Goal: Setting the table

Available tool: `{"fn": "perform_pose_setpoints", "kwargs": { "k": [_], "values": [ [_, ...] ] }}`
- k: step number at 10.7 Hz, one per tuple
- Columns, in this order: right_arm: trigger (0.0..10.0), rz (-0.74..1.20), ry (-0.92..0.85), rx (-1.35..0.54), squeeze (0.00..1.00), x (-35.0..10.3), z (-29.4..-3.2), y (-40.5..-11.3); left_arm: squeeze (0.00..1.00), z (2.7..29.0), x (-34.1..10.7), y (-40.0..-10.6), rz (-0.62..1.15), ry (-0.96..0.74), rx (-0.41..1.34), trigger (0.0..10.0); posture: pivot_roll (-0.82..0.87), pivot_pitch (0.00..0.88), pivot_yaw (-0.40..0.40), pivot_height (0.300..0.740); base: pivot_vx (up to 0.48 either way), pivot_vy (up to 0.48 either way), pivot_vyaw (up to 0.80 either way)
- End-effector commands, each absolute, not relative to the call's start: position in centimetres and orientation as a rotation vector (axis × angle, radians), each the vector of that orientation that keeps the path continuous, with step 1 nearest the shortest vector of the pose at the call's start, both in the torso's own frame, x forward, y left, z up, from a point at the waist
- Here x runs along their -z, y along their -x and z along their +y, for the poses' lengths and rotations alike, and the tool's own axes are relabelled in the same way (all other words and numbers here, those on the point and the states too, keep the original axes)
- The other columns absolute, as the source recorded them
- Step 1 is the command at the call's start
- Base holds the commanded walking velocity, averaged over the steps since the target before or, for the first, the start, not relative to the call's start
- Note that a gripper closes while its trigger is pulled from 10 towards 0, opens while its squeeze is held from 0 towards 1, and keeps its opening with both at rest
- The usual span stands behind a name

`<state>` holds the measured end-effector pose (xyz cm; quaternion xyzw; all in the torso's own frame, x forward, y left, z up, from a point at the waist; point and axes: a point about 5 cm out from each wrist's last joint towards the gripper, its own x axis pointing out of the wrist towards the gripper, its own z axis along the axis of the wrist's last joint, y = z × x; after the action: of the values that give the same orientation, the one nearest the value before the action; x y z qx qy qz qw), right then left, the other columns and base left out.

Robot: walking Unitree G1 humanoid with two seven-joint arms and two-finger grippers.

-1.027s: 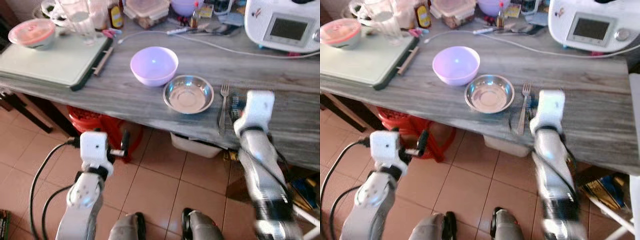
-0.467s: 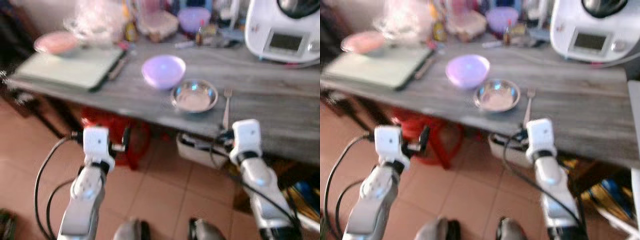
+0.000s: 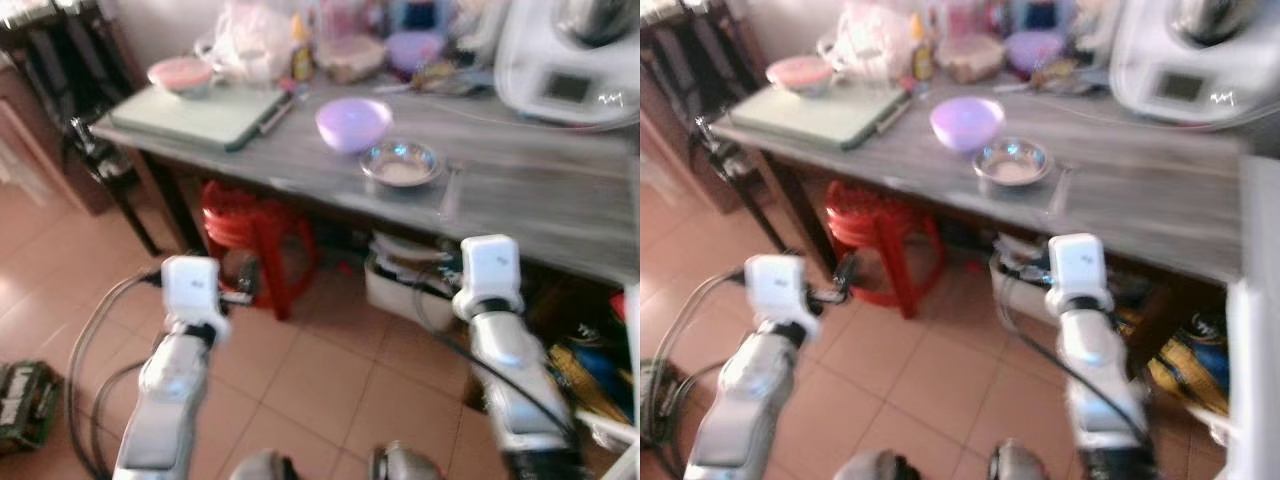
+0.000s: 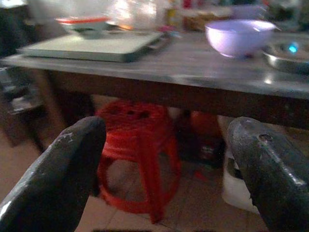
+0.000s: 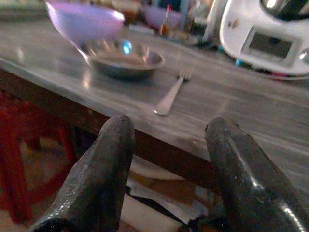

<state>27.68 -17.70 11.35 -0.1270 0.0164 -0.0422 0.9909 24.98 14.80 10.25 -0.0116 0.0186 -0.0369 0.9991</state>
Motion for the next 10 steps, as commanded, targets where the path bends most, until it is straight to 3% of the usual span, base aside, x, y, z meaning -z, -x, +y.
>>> {"fn": "perform_pose_setpoints", "kwargs": {
  "k": [1, 2, 3, 6, 10],
  "values": [
    [10.0, 0.006, 0.267, 0.092, 0.00, -11.9, -17.4, -27.8, 0.00, 15.0, -9.8, -24.7, 0.054, 0.032, 0.052, 10.0, -0.01, 0.013, 0.088, 0.740, -0.289, 0.000, 0.00],
    [10.0, 0.042, 0.222, 0.068, 0.92, -11.4, -16.9, -27.5, 0.00, 14.7, -9.6, -24.3, 0.063, 0.035, 0.066, 10.0, -0.01, 0.021, 0.084, 0.740, -0.270, 0.000, 0.00],
    [10.0, 0.053, 0.151, 0.047, 1.00, -11.3, -16.7, -27.4, 0.00, 14.8, -9.5, -24.0, 0.065, 0.035, 0.069, 10.0, 0.00, 0.025, 0.078, 0.740, 0.000, 0.000, 0.00],
    [10.0, 0.012, 0.105, 0.024, 1.00, -12.0, -16.2, -27.9, 0.00, 14.3, -9.9, -23.6, 0.034, 0.061, 0.113, 10.0, 0.01, 0.035, 0.069, 0.740, 0.000, 0.000, 0.00],
    [10.0, 0.017, 0.102, 0.014, 1.00, -12.3, -16.4, -28.2, 0.00, 14.0, -10.1, -23.4, 0.027, 0.094, 0.151, 10.0, 0.00, 0.042, 0.062, 0.740, 0.000, 0.000, -0.70]
  ]
}}
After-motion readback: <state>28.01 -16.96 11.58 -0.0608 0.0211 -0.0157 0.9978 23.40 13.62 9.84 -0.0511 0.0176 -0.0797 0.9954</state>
